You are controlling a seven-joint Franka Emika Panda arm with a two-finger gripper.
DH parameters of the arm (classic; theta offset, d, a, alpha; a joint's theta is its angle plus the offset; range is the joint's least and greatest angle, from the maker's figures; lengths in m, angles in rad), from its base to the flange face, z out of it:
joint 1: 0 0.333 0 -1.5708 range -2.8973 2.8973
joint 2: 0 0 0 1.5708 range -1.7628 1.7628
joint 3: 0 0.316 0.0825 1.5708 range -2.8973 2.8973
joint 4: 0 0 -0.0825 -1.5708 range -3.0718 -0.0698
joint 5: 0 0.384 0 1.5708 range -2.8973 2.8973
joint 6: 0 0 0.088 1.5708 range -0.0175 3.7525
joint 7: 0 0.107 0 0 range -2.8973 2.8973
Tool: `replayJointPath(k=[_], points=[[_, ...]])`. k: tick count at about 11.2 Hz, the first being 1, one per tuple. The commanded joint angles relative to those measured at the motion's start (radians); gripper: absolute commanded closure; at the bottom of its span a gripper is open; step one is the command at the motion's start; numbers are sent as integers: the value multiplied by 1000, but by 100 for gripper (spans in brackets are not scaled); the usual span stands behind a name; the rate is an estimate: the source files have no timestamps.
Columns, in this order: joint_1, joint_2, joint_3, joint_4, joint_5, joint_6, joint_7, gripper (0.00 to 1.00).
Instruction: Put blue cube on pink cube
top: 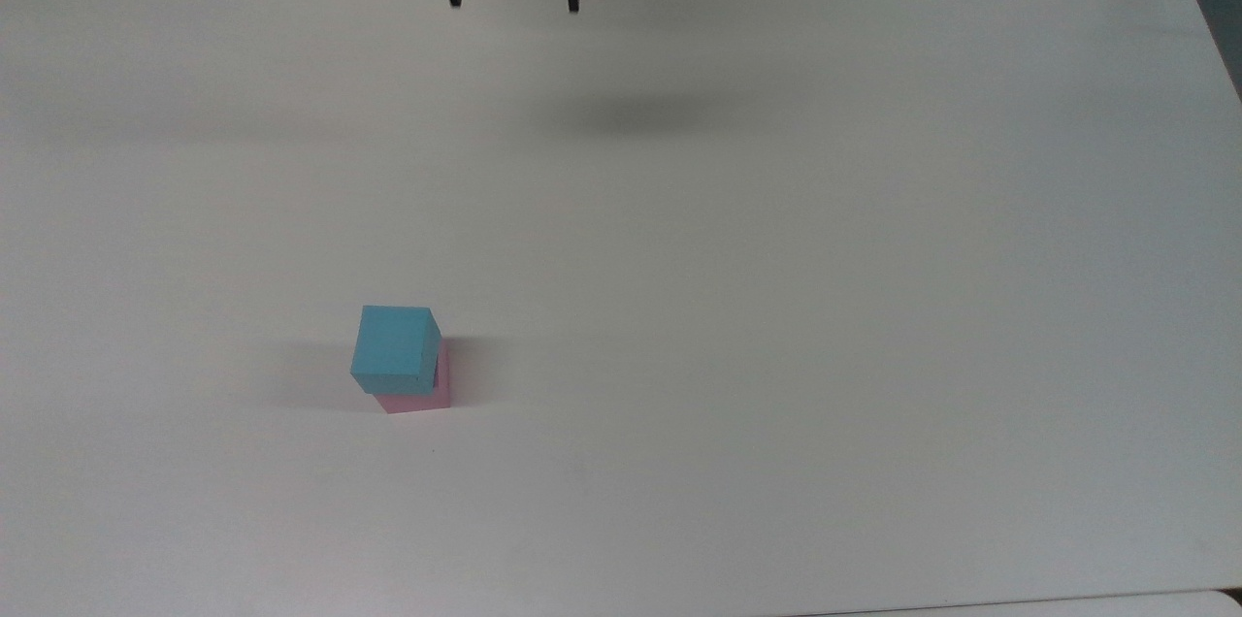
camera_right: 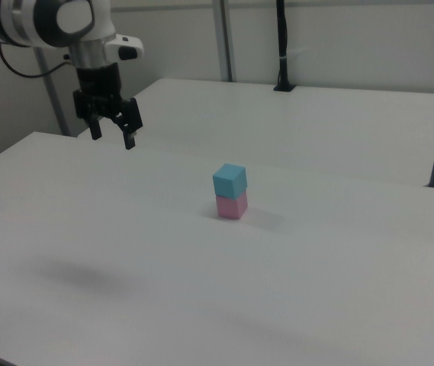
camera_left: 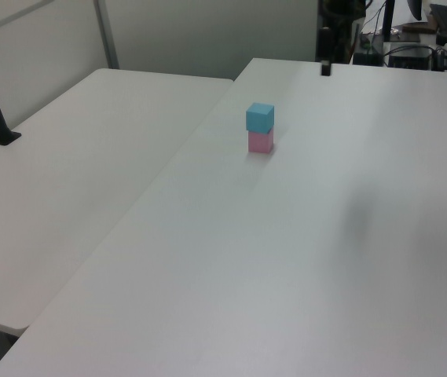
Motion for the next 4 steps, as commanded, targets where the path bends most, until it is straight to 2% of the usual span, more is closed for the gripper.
replayJointPath(k=[1, 4], points=[[-75, -59, 80, -61, -12, -15, 12, 0], [-70, -56, 80, -55, -18, -15, 18, 0]])
